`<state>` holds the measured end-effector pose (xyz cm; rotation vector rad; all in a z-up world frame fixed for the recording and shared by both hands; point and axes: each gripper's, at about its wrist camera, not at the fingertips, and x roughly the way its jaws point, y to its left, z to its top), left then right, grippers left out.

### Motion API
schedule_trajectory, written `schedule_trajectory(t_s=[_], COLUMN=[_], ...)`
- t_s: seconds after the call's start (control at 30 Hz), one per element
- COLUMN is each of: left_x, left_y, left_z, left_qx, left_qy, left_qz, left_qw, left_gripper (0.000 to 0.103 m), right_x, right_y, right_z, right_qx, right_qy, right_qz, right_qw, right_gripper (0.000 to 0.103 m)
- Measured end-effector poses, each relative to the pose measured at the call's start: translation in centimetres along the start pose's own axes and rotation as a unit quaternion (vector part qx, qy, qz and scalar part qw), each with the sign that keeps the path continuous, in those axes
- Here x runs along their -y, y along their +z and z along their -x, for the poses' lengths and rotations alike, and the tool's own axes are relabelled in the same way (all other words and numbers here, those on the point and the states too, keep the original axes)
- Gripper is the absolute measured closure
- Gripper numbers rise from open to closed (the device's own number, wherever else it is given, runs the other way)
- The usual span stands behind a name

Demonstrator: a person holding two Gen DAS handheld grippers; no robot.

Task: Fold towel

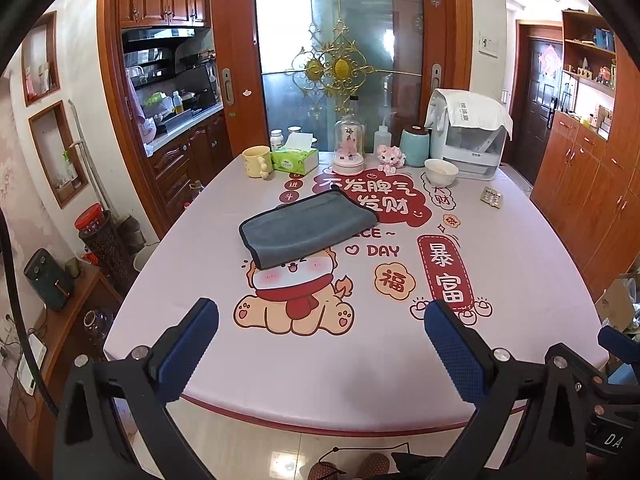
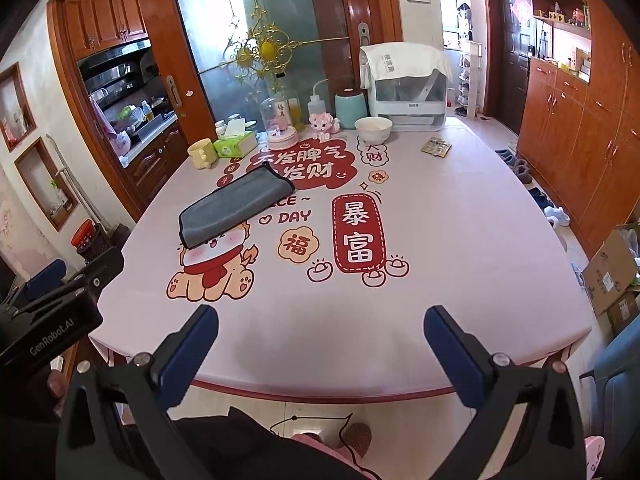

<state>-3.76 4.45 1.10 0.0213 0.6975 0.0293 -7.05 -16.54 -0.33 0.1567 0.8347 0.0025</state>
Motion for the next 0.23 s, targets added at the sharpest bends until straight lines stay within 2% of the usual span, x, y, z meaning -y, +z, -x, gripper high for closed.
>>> schedule_trajectory(t_s=[0.23], left_x=[0.12], left_y=[-0.07], left_z=[-0.11], left_qx=[-0.001], left_qy=[0.000], left_qz=[0.000], left_qw=[1.0000], left_gripper=[0.001], right_x=[0.05], right_y=[-0.15], right_z=[-0.12], right_qx=[-0.003], right_qy=[-0.001], right_qz=[-0.002], right_qw=[1.000], right_gripper=[0.000])
